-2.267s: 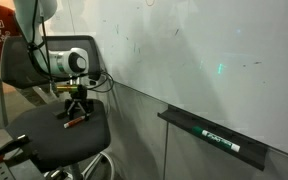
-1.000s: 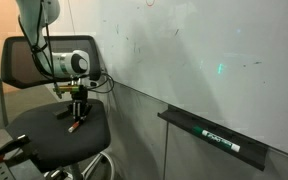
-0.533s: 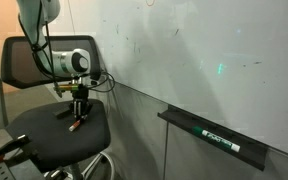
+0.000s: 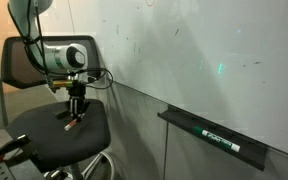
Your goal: Pick up the marker, then scribble on the board
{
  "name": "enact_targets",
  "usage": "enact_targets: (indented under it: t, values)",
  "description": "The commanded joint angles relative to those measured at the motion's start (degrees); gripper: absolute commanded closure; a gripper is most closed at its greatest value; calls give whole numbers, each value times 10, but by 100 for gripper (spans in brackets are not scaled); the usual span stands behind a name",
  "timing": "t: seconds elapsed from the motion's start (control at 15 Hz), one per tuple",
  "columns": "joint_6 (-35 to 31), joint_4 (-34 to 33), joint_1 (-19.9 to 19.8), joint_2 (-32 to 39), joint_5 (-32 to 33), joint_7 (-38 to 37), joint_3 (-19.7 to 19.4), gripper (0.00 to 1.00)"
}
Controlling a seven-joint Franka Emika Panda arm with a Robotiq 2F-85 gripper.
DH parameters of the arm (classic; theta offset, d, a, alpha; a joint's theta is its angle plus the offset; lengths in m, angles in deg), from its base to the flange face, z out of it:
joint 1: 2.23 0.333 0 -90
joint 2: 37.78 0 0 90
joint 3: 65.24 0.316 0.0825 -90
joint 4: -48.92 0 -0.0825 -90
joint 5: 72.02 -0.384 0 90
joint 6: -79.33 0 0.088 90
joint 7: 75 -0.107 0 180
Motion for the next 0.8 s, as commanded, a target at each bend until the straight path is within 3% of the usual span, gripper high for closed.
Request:
enact_targets:
  t: [0.0,0.4,0.73]
  values:
    - [-50,85,1,-73,15,-39,-2,95]
    - [-80,148,-3,-156,8,-89,-1,95]
    - [-28,148,-27,-228,-10,-100,12,95]
